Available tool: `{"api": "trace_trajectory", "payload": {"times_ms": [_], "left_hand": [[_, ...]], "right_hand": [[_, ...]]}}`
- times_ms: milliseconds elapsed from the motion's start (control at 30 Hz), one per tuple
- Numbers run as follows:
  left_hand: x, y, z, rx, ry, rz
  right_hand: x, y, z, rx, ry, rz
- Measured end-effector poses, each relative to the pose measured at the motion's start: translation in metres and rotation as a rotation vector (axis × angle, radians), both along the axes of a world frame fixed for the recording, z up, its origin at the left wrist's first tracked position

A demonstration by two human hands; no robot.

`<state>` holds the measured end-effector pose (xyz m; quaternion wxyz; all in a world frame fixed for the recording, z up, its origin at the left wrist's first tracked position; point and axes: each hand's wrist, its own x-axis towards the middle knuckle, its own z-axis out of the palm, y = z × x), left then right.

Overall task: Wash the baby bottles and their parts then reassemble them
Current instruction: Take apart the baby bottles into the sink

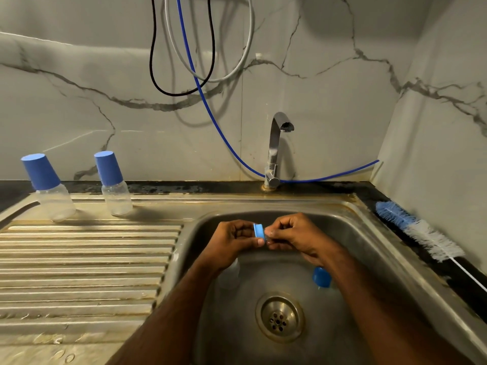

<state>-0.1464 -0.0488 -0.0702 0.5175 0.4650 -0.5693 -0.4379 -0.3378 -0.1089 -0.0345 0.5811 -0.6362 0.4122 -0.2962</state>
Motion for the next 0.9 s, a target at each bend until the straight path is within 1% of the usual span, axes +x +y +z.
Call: {"api": "trace_trajectory", "payload": {"times_ms": [67, 133, 233, 333, 400, 467, 533, 667, 733, 833, 900], "left_hand": [[-0.002, -0.001, -0.002, 0.005, -0.012, -0.011], [-0.005, -0.003, -0.003, 0.001, -0.02, -0.02], [-0.006, -0.006, -0.005, -0.008, -0.09, -0.031], [-0.005, -0.006, -0.005, -0.01, -0.118, -0.014], [-0.002, -0.006, -0.006, -0.015, -0.113, 0.008], [-0.001, -0.007, -0.007, -0.011, -0.154, 0.035], [-0.003, -0.008, -0.007, -0.009, -0.211, 0.06], [-0.013, -0.007, -0.006, -0.026, -0.321, 0.098], [-0.014, -0.006, -0.005, -0.031, -0.301, 0.078], [-0.012, -0.005, -0.003, -0.042, -0.229, 0.083], [-0.013, -0.004, -0.003, -0.048, -0.239, 0.111]], "right_hand": [[-0.006, -0.002, 0.0, 0.16, -0.061, -0.004], [-0.008, -0.003, 0.0, 0.243, -0.094, -0.053], [-0.004, -0.001, -0.001, 0.183, -0.031, -0.128], [-0.001, 0.0, -0.001, 0.124, -0.002, -0.129], [-0.001, -0.001, 0.0, 0.16, -0.047, -0.111], [-0.002, -0.001, 0.001, 0.204, -0.065, -0.085], [-0.003, 0.001, 0.0, 0.22, -0.048, -0.085], [-0.003, 0.003, 0.0, 0.198, -0.001, -0.153], [-0.002, 0.002, 0.0, 0.151, 0.033, -0.15], [-0.001, -0.001, 0.0, 0.111, 0.03, -0.129], [-0.001, -0.001, -0.001, 0.096, 0.038, -0.119]]}}
